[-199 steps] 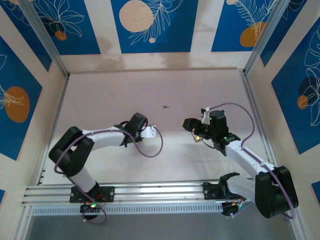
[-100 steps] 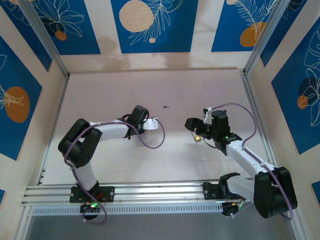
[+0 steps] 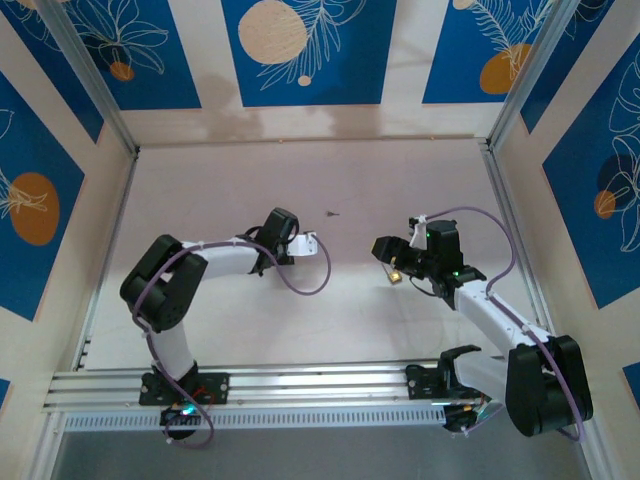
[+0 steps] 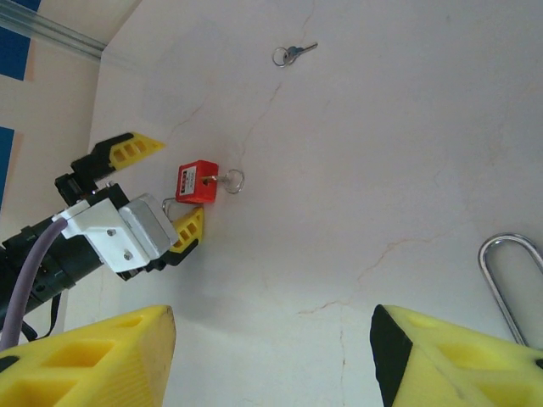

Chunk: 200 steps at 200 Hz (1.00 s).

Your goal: Unlock with the key

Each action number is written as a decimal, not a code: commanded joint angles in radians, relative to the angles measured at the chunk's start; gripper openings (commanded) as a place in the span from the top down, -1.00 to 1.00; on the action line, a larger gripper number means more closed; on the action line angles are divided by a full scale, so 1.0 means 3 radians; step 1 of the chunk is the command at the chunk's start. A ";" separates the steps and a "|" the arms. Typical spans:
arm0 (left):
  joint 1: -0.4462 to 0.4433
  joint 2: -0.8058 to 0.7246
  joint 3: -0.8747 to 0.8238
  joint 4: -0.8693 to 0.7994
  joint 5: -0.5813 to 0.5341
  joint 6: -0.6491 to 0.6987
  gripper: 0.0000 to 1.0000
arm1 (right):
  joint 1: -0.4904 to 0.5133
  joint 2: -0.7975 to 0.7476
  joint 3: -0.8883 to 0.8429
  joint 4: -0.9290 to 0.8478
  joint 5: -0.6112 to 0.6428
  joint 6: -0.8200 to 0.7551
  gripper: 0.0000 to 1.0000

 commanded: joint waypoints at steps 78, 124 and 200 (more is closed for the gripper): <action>-0.0595 -0.0929 0.0145 0.0692 -0.1372 -0.0662 -1.00 | 0.0057 0.0450 0.0620 -0.1095 0.0494 -0.0332 -0.19; -0.0952 -0.1210 0.0313 0.0470 -0.1562 -0.1916 -1.00 | 0.0109 0.0975 0.1135 -0.1802 0.0860 -0.0676 -0.21; -0.0947 -0.1834 -0.0064 0.0320 -0.1092 -0.2504 -1.00 | 0.0302 0.1695 0.1578 -0.2410 0.1398 -0.0912 -0.28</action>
